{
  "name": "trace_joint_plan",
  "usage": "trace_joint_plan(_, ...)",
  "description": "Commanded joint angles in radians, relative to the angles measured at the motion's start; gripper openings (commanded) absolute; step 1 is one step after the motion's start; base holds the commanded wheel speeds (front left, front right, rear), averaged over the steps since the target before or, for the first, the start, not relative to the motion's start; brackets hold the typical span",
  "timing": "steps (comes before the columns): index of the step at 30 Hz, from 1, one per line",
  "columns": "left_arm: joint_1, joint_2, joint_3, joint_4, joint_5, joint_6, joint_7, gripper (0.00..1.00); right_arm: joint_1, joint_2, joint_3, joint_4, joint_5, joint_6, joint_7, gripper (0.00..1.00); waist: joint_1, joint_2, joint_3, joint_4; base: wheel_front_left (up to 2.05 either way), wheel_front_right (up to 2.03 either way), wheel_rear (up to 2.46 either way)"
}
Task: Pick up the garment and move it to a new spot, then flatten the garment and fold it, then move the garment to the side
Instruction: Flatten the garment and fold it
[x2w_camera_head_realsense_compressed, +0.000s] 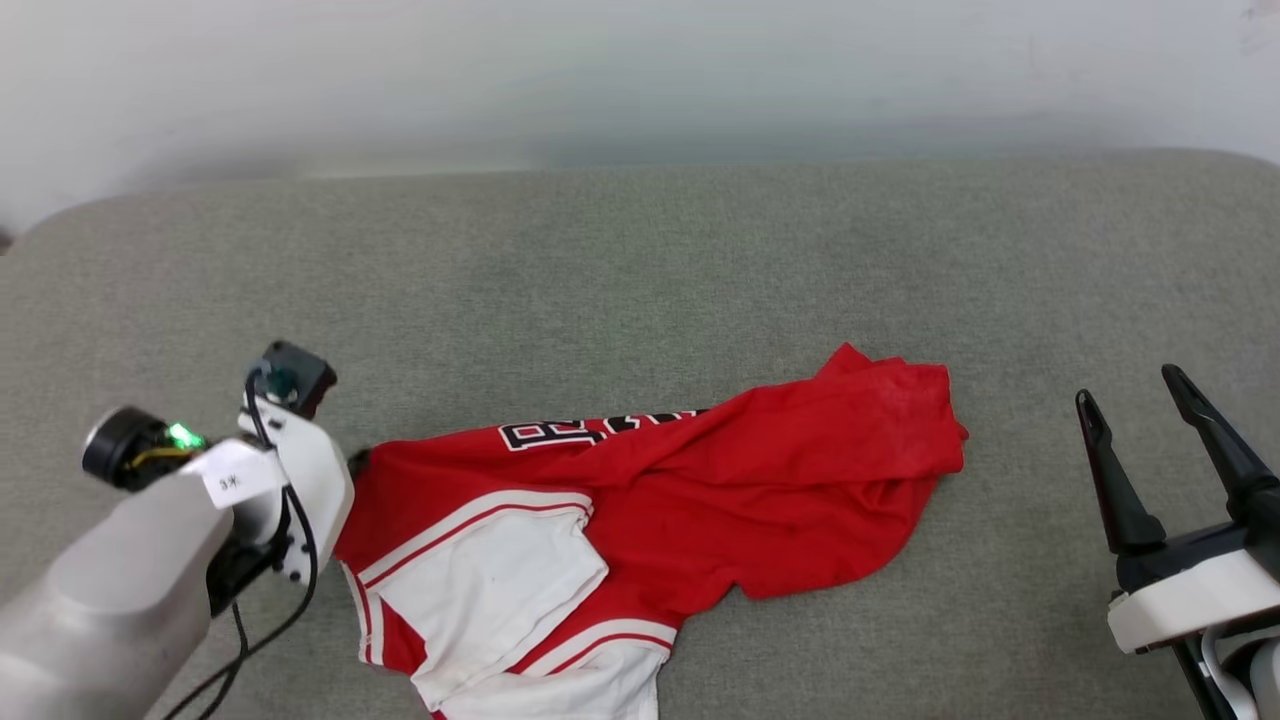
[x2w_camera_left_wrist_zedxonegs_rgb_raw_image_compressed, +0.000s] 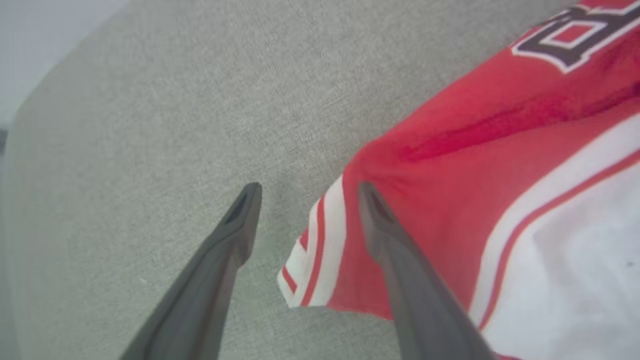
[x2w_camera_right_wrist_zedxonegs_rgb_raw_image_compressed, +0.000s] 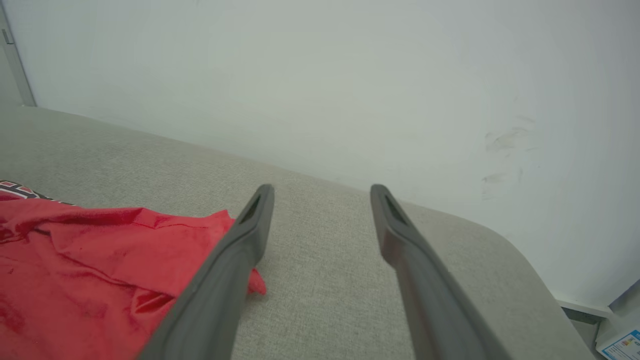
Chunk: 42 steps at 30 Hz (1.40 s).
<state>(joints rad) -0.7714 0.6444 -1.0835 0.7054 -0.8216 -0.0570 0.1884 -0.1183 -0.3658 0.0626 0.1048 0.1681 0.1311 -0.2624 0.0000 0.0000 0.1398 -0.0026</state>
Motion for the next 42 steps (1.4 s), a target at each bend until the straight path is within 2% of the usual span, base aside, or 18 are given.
trace_joint_plan(1,-0.04,0.002,0.009,-0.012,0.015,-0.006,-0.022,1.0,0.016,0.004,-0.006,-0.005,0.008,-0.001,-0.003,1.0,0.0,0.0,-0.019,0.014,0.0,0.0,0.0)
trace_joint_plan(3,-0.068,0.007,0.013,-0.041,0.016,-0.015,-0.026,1.0,0.023,0.008,-0.01,-0.011,0.006,-0.001,-0.003,1.0,0.0,0.0,-0.03,0.021,0.0,0.0,0.0)
trace_joint_plan(6,-0.091,0.009,0.023,-0.123,-0.022,-0.033,0.024,1.0,0.037,0.012,-0.012,-0.02,0.002,-0.001,-0.003,1.0,0.0,0.0,-0.044,0.03,0.0,0.0,0.0)
trace_joint_plan(14,-0.115,0.054,-0.06,-0.4,-0.11,-0.065,0.317,1.0,0.037,0.012,-0.01,-0.038,-0.005,-0.001,-0.003,1.0,0.0,0.0,-0.043,0.032,0.0,0.0,0.0)
trace_joint_plan(19,-0.09,0.054,-0.138,-0.524,-0.139,-0.07,0.454,1.0,0.018,0.007,-0.001,-0.044,-0.005,-0.001,-0.003,1.0,0.0,0.0,-0.025,0.02,0.0,0.0,0.0)
trace_joint_plan(25,-0.039,0.037,-0.186,-0.554,-0.121,-0.072,0.541,1.0,-0.003,0.007,0.009,-0.048,-0.006,-0.001,-0.003,1.0,0.0,0.0,0.008,-0.008,0.0,0.0,0.0)
trace_joint_plan(34,0.073,-0.001,-0.207,-0.475,-0.063,-0.073,0.605,1.0,-0.032,0.019,0.016,-0.04,-0.009,-0.001,-0.003,1.0,0.0,0.0,0.045,-0.038,0.0,0.0,0.0)
trace_joint_plan(35,0.08,-0.005,-0.209,-0.472,-0.053,-0.073,0.602,0.39,-0.032,0.021,0.016,-0.038,-0.009,-0.001,-0.003,1.0,0.0,0.0,0.044,-0.039,0.0,0.0,0.0)
trace_joint_plan(36,0.08,-0.005,-0.209,-0.472,-0.053,-0.073,0.602,0.39,-0.032,0.021,0.016,-0.038,-0.009,-0.001,-0.003,1.0,0.0,0.0,0.044,-0.039,0.0,0.0,0.0)
trace_joint_plan(37,0.087,-0.01,-0.209,-0.469,-0.059,-0.073,0.593,0.0,-0.031,0.021,0.013,-0.036,-0.011,-0.001,-0.003,1.0,0.0,0.0,0.041,-0.037,0.0,0.0,0.0)
trace_joint_plan(40,0.069,-0.016,-0.207,-0.484,-0.068,-0.073,0.575,0.0,-0.019,0.023,0.005,-0.032,-0.014,-0.001,-0.003,1.0,0.0,0.0,0.028,-0.029,0.0,0.0,0.0)
trace_joint_plan(42,0.019,-0.007,-0.199,-0.535,-0.082,-0.073,0.526,0.0,-0.007,0.027,0.002,-0.031,-0.015,-0.001,-0.003,1.0,0.0,0.0,0.005,-0.015,0.0,0.0,0.0)
